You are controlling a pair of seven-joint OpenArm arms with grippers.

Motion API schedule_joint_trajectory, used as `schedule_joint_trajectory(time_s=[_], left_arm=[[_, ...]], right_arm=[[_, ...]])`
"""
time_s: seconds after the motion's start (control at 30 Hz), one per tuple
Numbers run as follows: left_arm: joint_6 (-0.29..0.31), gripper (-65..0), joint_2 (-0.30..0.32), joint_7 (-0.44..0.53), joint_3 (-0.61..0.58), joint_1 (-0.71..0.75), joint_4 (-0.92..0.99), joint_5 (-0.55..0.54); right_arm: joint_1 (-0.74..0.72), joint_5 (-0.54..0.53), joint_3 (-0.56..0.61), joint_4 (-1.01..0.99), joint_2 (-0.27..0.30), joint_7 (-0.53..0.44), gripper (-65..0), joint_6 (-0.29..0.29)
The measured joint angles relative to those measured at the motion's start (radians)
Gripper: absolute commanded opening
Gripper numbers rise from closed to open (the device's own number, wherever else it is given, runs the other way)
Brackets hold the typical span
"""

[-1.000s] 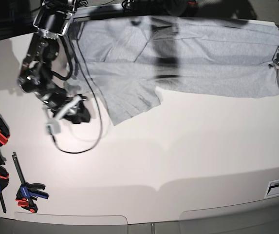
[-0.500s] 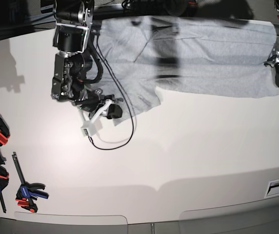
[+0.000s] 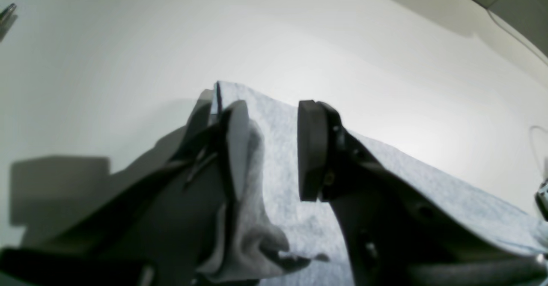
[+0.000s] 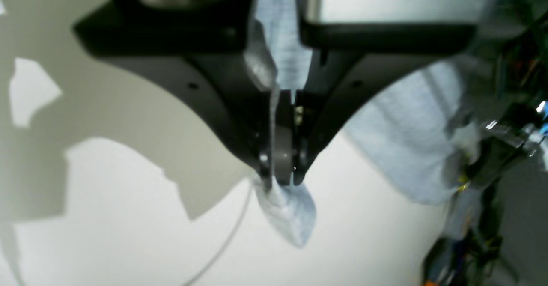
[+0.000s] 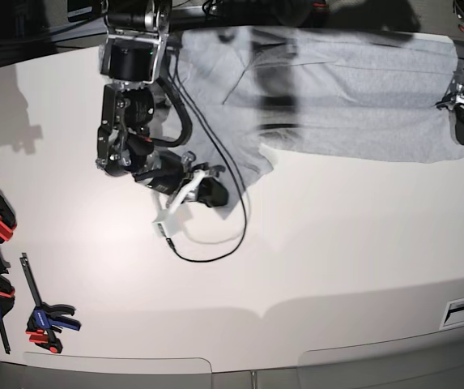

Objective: Fold the T-shirt properly
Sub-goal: 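Drag the held shirt edge with the right gripper across the body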

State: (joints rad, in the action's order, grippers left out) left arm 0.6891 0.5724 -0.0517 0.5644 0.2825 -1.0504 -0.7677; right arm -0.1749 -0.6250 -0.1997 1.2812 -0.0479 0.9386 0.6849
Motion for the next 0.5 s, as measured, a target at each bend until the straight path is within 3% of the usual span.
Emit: schedule_joint_trajectory(time_s=[0.27,0.5], left_arm=[[0.0,-46.9,0.001,0.0,0.0,0.0,0.0,0.0],[0.0,-46.9,0.001,0.0,0.0,0.0,0.0,0.0]], right_arm=[[0.193,-0.043,0.246,0.317,-0.005,0.126,-65.0,0.001],[0.378,-0.037,0.311,0.462,-0.005,0.148,-65.0,0.001]])
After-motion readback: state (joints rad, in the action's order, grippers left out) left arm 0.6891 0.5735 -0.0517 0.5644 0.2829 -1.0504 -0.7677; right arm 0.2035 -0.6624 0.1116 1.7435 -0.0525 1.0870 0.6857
